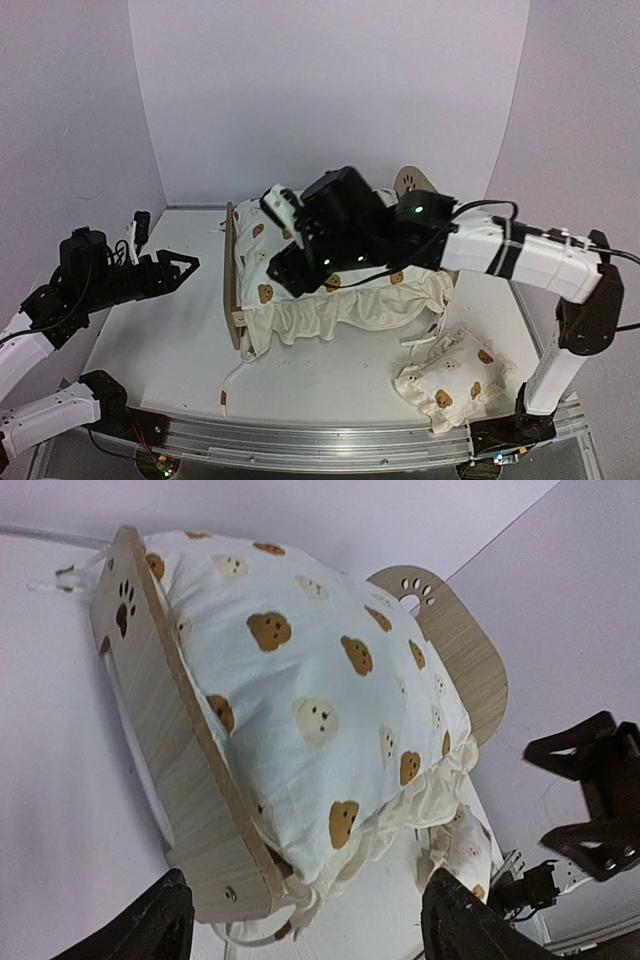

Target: Set up the pet bed

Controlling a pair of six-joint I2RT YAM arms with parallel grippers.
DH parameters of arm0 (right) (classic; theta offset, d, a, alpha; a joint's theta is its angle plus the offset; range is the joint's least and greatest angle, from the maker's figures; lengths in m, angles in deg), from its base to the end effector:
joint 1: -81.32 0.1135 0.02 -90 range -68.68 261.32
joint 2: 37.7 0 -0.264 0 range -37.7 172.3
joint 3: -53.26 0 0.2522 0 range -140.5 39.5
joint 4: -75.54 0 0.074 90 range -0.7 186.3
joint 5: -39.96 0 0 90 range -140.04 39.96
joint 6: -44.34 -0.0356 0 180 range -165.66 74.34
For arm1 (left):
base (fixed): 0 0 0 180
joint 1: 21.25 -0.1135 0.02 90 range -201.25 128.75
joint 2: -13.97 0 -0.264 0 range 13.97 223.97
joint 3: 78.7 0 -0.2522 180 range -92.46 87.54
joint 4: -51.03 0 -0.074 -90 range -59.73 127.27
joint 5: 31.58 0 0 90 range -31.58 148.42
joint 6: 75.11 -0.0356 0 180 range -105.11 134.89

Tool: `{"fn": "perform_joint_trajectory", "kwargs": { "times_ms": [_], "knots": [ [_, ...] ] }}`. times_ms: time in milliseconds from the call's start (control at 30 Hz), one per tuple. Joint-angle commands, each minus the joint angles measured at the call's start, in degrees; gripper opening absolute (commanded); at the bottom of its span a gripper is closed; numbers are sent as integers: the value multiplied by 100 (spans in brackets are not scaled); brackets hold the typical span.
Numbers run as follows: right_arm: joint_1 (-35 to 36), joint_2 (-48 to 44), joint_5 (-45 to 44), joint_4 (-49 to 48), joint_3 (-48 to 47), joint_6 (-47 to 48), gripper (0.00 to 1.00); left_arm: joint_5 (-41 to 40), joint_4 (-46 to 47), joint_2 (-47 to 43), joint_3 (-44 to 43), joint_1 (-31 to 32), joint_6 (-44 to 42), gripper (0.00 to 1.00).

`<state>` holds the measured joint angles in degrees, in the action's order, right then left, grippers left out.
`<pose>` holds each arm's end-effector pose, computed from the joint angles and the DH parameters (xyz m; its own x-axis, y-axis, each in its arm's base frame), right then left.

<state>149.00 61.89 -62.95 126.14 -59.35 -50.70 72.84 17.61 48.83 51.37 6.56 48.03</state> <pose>0.1577 0.3632 0.3643 -0.3040 -0.5151 -0.8014 -0.8109 0.5815 -0.0661 0.1284 -0.0778 0.2958 -0.5945 -0.2850 -0.7519 0.4012 0.7053 -0.5845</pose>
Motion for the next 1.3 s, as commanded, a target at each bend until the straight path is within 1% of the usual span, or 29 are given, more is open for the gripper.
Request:
{"fn": "perform_joint_trajectory", "kwargs": {
  "times_ms": [0, 133, 200, 267, 333, 433, 467, 533, 567, 600, 667, 700, 733, 767, 867, 900, 967, 1033, 1100, 1167, 1267],
  "knots": [
    [257, 759, 1156, -1376, 232, -1236, 68, 427, -45, -322, 477, -9, 599, 79],
    [716, 1413, 1477, -1727, 242, -1839, 61, 546, 60, -609, 886, -4, 868, 78],
    [845, 1744, 1729, -1877, 172, -2007, 50, 588, 81, -660, 956, -8, 908, 78],
    [913, 1991, 1688, -2121, 197, -2164, 44, 612, 88, -720, 950, -12, 918, 76],
    [987, 2147, 1240, -2389, 335, -2153, 40, 520, 81, -851, 915, -13, 937, 75],
    [1138, 2302, -99, -2546, 504, -1988, 40, 151, 3, -1080, 816, -10, 997, 75],
    [1157, 2329, -422, -2639, 608, -2062, 39, -130, -140, -1152, 673, -12, 1015, 75],
    [1172, 2318, -915, -2672, 798, -2541, 34, -587, -338, -1270, 452, -13, 954, 75],
    [1196, 2249, -1161, -2673, 989, -3046, 36, -740, -389, -1304, 343, -13, 879, 76],
    [1229, 2158, -1388, -2733, 1236, -3392, 38, -841, -442, -1332, 239, -13, 805, 76],
    [1256, 1973, -1662, -3051, 1844, -4051, 40, -995, -531, -1317, 82, -8, 706, 76],
    [1256, 1957, -1770, -3156, 2024, -4414, 43, -1004, -550, -1303, 53, -12, 682, 76],
    [1256, 1993, -1851, -3248, 2118, -4692, 48, -975, -556, -1279, 53, -8, 683, 76],
    [1238, 2062, -1831, -3373, 2123, -4790, 50, -914, -556, -1248, 75, -12, 689, 76],
    [1230, 2356, -1776, -3612, 1856, -4837, 51, -689, -567, -1091, 191, -8, 769, 76],
    [1218, 2445, -1806, -3626, 1787, -4911, 51, -650, -607, -1058, 256, -12, 875, 77],
    [1208, 2506, -1838, -3906, 1734, -4971, 44, -500, -600, -1071, 432, -11, 1152, 77],
    [1212, 2428, -1834, -4063, 1880, -5104, 43, -354, -566, -1119, 602, -6, 1316, 77],
    [1212, 2314, -1784, -4374, 2184, -5183, 48, -236, -566, -1165, 760, -10, 1398, 76],
    [1215, 2295, -1639, -5027, 2492, -5006, 53, -115, -538, -1218, 940, -7, 1503, 75],
    [1212, 2401, -1549, -5457, 2498, -4813, 60, 40, -504, -1247, 1125, -6, 1513, 73]
  ]
}}
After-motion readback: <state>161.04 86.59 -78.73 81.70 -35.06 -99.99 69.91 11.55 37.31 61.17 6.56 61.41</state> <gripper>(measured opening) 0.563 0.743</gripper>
